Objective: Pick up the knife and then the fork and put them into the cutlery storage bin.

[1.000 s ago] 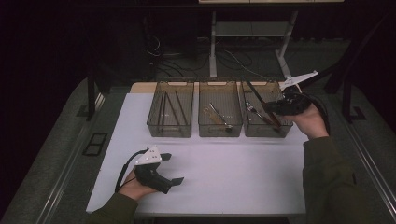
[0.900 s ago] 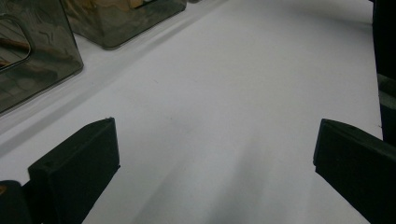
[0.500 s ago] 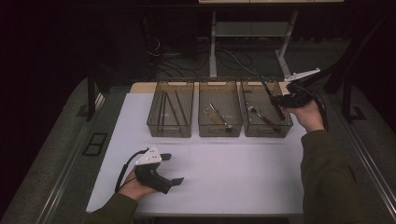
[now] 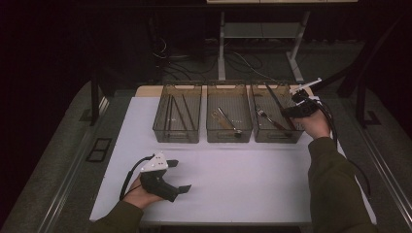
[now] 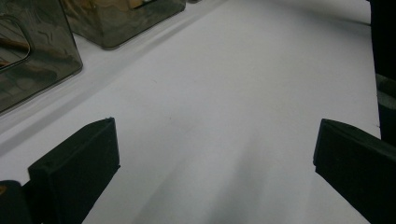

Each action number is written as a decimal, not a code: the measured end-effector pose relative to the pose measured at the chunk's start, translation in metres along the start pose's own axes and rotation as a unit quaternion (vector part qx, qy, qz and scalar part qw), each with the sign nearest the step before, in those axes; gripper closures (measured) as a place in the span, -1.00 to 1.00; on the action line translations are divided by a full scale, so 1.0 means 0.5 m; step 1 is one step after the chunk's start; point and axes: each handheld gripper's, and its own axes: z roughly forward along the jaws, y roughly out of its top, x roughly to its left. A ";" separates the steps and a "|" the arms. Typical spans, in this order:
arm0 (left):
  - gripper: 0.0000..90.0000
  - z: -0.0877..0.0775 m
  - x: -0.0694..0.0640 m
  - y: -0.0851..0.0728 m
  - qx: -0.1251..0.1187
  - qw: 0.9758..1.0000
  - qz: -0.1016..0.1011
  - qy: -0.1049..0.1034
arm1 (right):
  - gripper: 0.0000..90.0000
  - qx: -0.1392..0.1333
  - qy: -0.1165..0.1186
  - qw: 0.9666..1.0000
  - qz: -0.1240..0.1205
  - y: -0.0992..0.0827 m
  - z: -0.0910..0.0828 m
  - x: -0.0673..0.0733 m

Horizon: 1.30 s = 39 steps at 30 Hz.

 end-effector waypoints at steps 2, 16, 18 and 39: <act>-1.00 0.000 0.000 0.000 0.000 1.000 -0.001 -0.001 | 0.72 0.011 -0.007 1.000 -0.003 -0.004 0.008 0.002; -1.00 0.001 0.000 0.000 0.003 1.000 -0.001 -0.002 | 0.59 0.072 -0.015 0.997 -0.016 -0.003 0.041 0.025; -1.00 0.001 0.000 0.000 0.003 1.000 -0.001 -0.002 | 0.53 0.065 -0.013 0.998 -0.013 -0.002 0.037 0.025; -1.00 0.004 0.010 0.002 0.007 1.000 -0.002 0.001 | -0.44 -0.093 0.016 0.995 0.025 -0.044 -0.063 0.038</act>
